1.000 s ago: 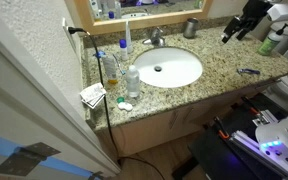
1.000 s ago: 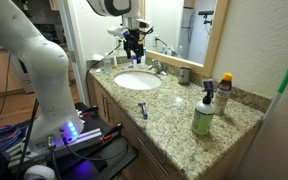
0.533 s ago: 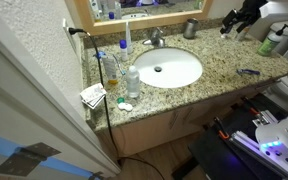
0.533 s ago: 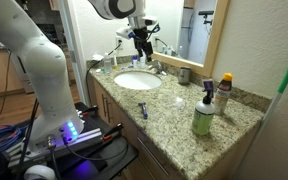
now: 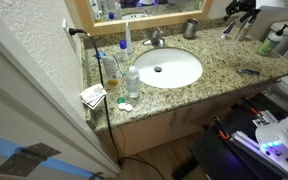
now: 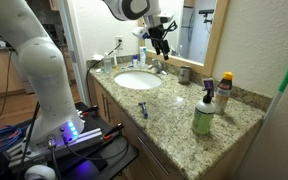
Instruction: Move the tube at the right to the left
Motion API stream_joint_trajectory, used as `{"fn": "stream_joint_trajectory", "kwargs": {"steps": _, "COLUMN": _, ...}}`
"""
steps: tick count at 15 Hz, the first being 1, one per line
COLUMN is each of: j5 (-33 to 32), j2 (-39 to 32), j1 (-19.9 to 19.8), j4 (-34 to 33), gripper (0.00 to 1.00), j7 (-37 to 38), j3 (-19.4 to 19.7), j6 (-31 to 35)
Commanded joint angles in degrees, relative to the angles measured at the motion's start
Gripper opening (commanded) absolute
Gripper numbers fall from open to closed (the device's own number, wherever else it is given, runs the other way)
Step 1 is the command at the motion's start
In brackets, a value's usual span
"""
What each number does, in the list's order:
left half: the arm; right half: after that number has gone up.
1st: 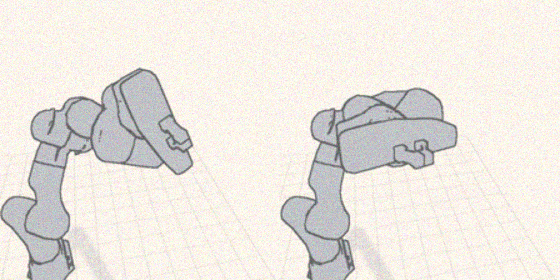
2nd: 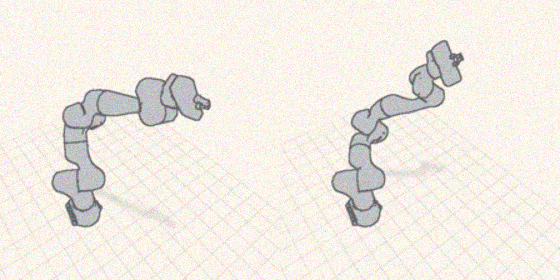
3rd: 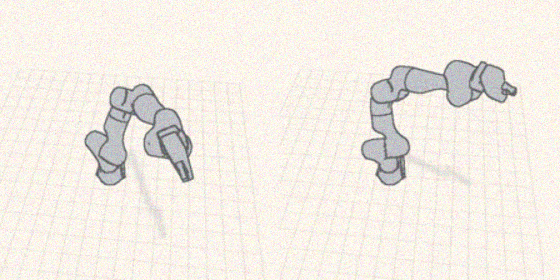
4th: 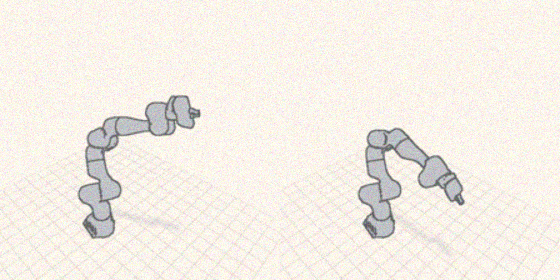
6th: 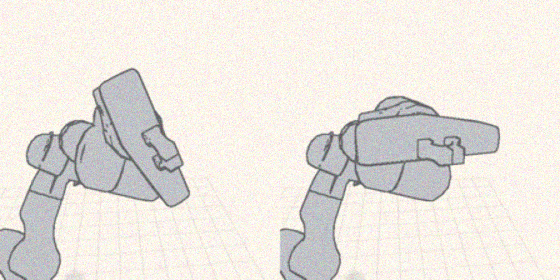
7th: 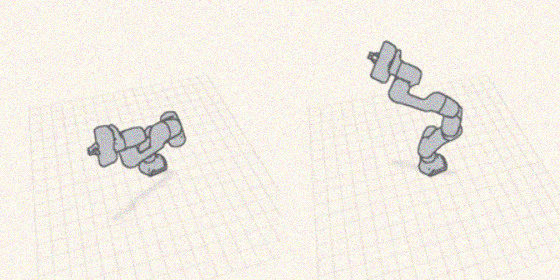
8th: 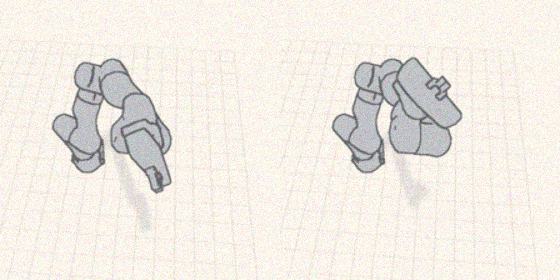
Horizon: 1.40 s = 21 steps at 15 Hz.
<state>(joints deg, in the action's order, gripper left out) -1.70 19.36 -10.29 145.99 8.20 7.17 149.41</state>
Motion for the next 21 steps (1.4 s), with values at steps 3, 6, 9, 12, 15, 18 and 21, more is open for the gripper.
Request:
{"fn": "stream_joint_trajectory", "kwargs": {"steps": 3, "j5": -6.97, "j2": -10.30, "j1": -6.91, "j4": -4.98, "gripper": 1.00, "j7": 15.33, "j3": -2.46, "j6": 6.68}}
{"fn": "stream_joint_trajectory", "kwargs": {"steps": 6, "j5": -10.04, "j2": -16.57, "j1": -9.42, "j4": -11.27, "gripper": 1.00, "j7": 24.63, "j3": -1.19, "j6": 10.08}}
{"fn": "stream_joint_trajectory", "kwargs": {"steps": 9, "j5": -10.56, "j2": -15.21, "j1": -7.59, "j4": -10.52, "gripper": 1.00, "j7": 25.82, "j3": 0.87, "j6": 8.82}}
{"fn": "stream_joint_trajectory", "kwargs": {"steps": 12, "j5": -15.80, "j2": -18.82, "j1": -8.07, "j4": -13.26, "gripper": 1.00, "j7": 31.37, "j3": 1.69, "j6": 8.35}}
{"fn": "stream_joint_trajectory", "kwargs": {"steps": 15, "j5": -24.40, "j2": -23.41, "j1": -11.18, "j4": -15.88, "gripper": 1.00, "j7": 44.29, "j3": 1.71, "j6": 10.52}}
{"fn": "stream_joint_trajectory", "kwargs": {"steps": 18, "j5": -26.50, "j2": -27.50, "j1": -11.00, "j4": -19.02, "gripper": 1.00, "j7": 53.59, "j3": 3.99, "j6": 12.32}}
{"fn": "stream_joint_trajectory", "kwargs": {"steps": 21, "j5": -27.23, "j2": -30.96, "j1": -10.29, "j4": -21.56, "gripper": 1.00, "j7": 58.93, "j3": 5.68, "j6": 13.13}}
